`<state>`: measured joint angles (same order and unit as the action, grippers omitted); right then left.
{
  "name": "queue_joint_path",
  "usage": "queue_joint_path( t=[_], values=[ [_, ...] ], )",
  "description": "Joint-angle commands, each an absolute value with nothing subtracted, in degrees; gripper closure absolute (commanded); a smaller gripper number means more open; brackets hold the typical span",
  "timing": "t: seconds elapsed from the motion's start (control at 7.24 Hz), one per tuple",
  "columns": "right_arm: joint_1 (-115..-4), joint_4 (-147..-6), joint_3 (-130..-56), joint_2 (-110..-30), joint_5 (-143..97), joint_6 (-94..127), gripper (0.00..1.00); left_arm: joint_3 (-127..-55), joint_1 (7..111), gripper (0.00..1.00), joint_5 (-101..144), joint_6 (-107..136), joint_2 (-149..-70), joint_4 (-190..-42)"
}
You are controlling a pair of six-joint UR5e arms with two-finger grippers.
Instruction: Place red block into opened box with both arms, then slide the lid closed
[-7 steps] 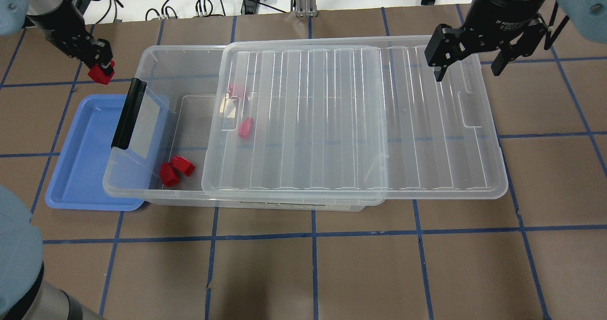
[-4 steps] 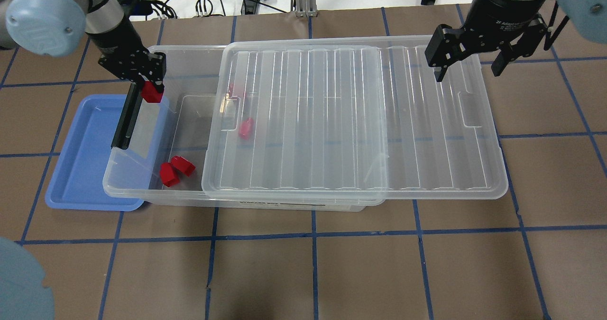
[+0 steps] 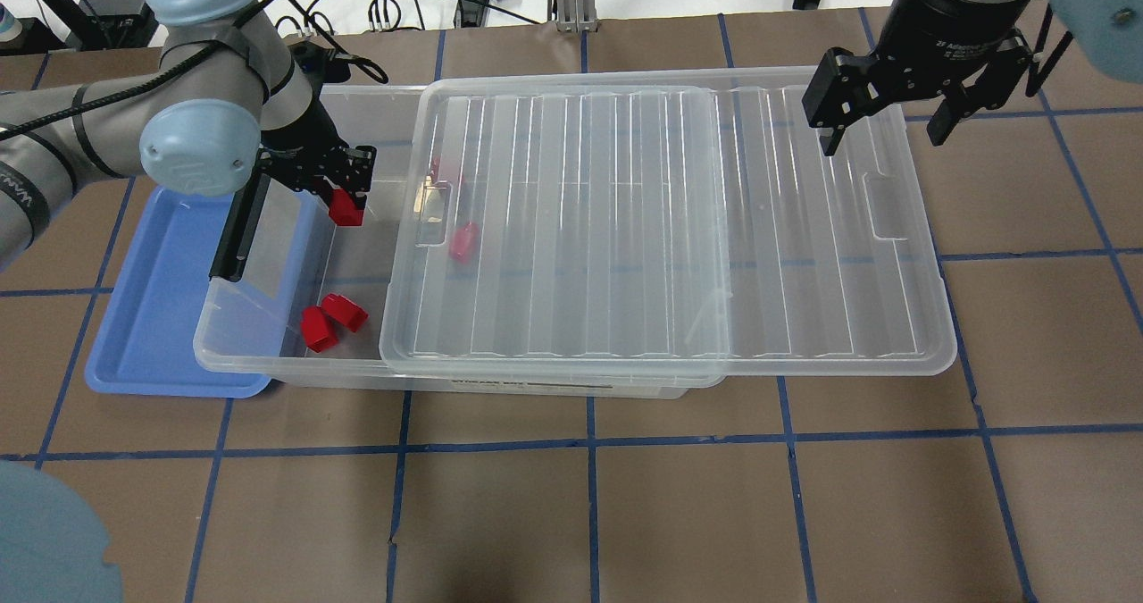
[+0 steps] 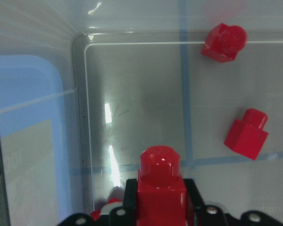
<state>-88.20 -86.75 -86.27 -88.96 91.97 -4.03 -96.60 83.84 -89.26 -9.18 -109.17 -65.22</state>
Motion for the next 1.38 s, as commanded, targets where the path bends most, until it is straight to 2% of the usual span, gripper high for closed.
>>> queue_joint_path(
  t=[0.0,0.28,0.83,0.97,1.11,1.24],
  values=[
    [-88.0,-86.7,-86.2,-88.9,91.9,-4.1,0.00,-98.6,82.5,1.00,-88.9,-8.2,-110.0,-64.1],
    [-85.8,-86.7,-86.2,-88.9,92.2,-6.4,0.00,-102.2,82.5,1.00,-89.1,-8.1,-110.3,-62.1],
    [-67.7,-89.5,-89.3,-88.9,91.8,-25.4,0.00,-102.8,82.5,1.00,-89.1,-8.1,-112.2,-60.6],
    [-64.7,-90.3,-90.4,-89.0,91.8,-25.5,0.00,-102.6,82.4,0.66,-89.3,-8.3,-112.8,-60.6],
    [-64.6,-90.4,-91.3,-88.9,91.8,-25.5,0.00,-101.6,82.5,0.27,-89.2,-8.1,-112.9,-60.4],
    [-64.7,-91.7,-94.5,-89.2,92.3,-25.5,0.00,-100.3,82.6,0.00,-89.1,-7.5,-112.5,-60.2]
  ],
)
